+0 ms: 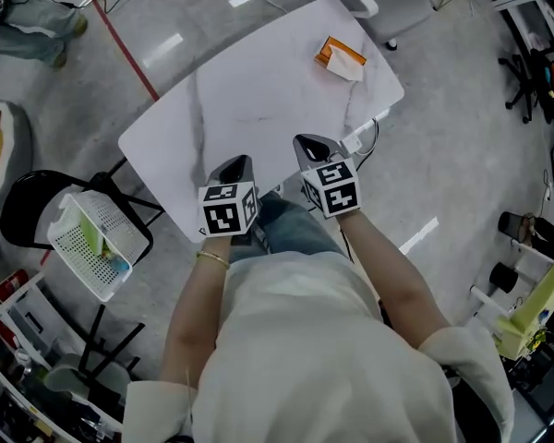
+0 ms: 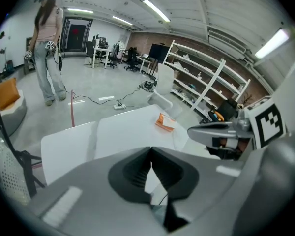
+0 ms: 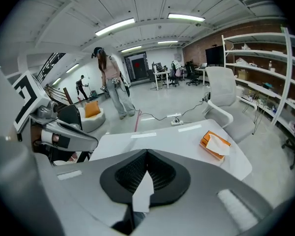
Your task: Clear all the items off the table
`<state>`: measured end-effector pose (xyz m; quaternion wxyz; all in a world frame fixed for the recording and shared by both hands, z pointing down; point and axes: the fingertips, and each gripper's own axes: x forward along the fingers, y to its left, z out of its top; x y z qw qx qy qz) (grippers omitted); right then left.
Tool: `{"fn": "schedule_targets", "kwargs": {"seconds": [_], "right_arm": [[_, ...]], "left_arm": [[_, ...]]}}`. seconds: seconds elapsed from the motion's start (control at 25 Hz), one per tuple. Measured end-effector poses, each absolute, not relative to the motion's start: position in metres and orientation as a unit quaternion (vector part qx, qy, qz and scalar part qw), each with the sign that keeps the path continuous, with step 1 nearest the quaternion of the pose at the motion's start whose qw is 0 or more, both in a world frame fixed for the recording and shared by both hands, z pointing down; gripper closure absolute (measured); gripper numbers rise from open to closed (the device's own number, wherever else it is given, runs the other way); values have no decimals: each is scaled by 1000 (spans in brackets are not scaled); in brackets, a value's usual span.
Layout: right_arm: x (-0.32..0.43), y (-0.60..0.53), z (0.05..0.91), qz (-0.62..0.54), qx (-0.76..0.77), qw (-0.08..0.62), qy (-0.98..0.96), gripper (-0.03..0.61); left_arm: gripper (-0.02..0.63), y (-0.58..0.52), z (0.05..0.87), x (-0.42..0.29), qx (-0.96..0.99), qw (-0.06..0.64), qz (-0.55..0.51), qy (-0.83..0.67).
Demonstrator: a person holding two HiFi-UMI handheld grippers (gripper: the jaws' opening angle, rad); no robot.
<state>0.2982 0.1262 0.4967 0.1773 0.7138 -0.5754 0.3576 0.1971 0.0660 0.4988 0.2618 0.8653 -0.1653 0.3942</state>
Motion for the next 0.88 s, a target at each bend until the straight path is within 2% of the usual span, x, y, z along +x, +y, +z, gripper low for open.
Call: {"fn": "schedule_targets", "kwargs": {"seconds": [0.36, 0.88], "right_arm": [[297, 130, 491, 359, 728, 166, -560, 578], [269, 112, 481, 365, 754, 150, -526, 578]], "left_arm": [[604, 69, 490, 212, 876, 244, 394, -137], [604, 51, 480, 198, 884, 228, 397, -94]]}}
